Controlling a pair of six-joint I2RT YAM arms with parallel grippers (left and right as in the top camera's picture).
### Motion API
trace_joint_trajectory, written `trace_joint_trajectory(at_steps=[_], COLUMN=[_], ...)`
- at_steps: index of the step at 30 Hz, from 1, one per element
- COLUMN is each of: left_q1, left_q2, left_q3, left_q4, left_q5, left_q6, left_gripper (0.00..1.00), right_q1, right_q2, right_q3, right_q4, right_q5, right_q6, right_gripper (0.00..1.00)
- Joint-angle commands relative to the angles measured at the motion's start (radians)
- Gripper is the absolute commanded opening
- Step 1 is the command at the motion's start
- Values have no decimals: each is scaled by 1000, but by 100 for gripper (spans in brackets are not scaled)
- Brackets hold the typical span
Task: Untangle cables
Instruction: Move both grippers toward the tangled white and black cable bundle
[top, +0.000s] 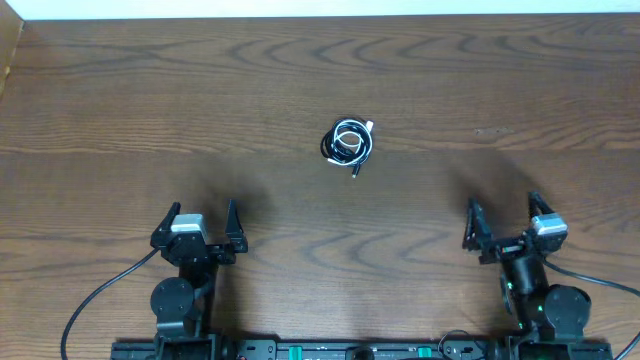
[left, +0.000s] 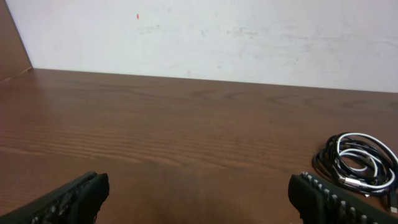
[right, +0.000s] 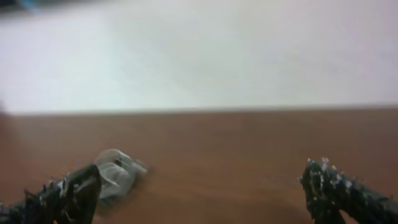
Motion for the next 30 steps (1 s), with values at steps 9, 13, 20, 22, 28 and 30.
trace_joint_trajectory(at_steps=[9,13,20,22,28,30], left_q1=[-5,-5,-5,-5,-5,-5], left_q2=[-6,-6,-6,-6,-6,-6], left_q3=[-19,-19,-19,-19,-19,-19], left_q4=[-30,-30,-30,-30,-30,-30], left_q5=[12,12,12,12,12,12], left_q6=[14,14,14,14,14,14], left_gripper=[98,98,98,98,98,97], right_q1=[-1,-1,-1,-1,-1,-1], right_q2=[-5,7,219,329,685,781], right_q3=[8,105,475,597,922,993], right_q4=[695,691,163,18,-351,-452], right_q5=[-31,30,1,-85,-393,-441], right_q6=[66,-108,-296,-307,-299,-275], right_gripper=[99,99,99,99,99,99])
